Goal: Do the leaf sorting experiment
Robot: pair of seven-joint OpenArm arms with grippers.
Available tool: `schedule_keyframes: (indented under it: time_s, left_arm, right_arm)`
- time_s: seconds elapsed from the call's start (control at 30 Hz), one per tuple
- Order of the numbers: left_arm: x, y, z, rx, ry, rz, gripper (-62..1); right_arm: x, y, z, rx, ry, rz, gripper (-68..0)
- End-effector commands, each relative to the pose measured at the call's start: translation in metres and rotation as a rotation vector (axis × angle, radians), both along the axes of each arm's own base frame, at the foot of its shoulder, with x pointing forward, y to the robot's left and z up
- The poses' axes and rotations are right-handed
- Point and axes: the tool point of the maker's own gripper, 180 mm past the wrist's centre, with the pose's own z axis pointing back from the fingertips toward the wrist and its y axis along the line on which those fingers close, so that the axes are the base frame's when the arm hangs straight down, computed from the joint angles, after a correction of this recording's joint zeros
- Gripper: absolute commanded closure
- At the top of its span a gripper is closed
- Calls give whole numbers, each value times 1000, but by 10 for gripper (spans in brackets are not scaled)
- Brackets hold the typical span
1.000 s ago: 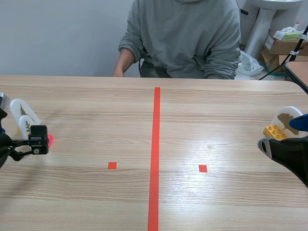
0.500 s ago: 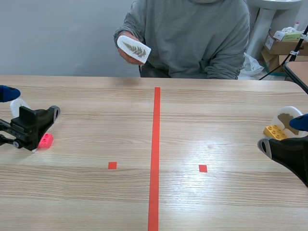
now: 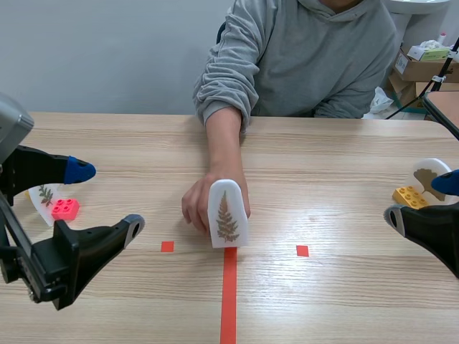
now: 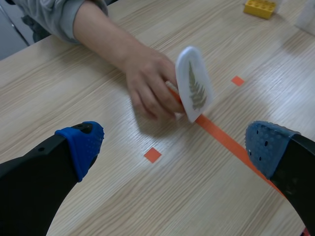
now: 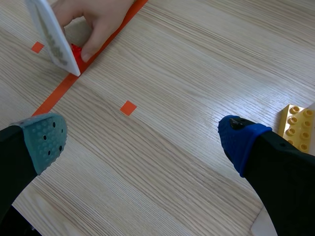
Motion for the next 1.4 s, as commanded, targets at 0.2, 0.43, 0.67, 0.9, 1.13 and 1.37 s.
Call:
schedule_keyframes:
  time_s: [0.2, 0.43, 0.67, 0.9, 1.13, 1.37]
  left_arm:
    - [-20, -15, 4, -48, 29, -62, -618]
    - [-23, -16, 3, -56, 35, -65, -617]
    - [-22, -15, 3, -55, 30, -60, -617]
    - [-21, -14, 3, -57, 28, -49, -617]
    - [-20, -14, 4, -62, 29, -48, -617]
    - [-20, -14, 4, -62, 29, -48, -617]
  right_arm:
    - [3, 0, 10, 7, -32, 8, -638]
    - [3, 0, 10, 7, -32, 8, -638]
    - [3, 0, 10, 7, -32, 8, -638]
    - [3, 0, 10, 7, -32, 8, -638]
    - [3, 0, 10, 7, -32, 8, -638]
    - [3, 0, 10, 7, -32, 8, -638]
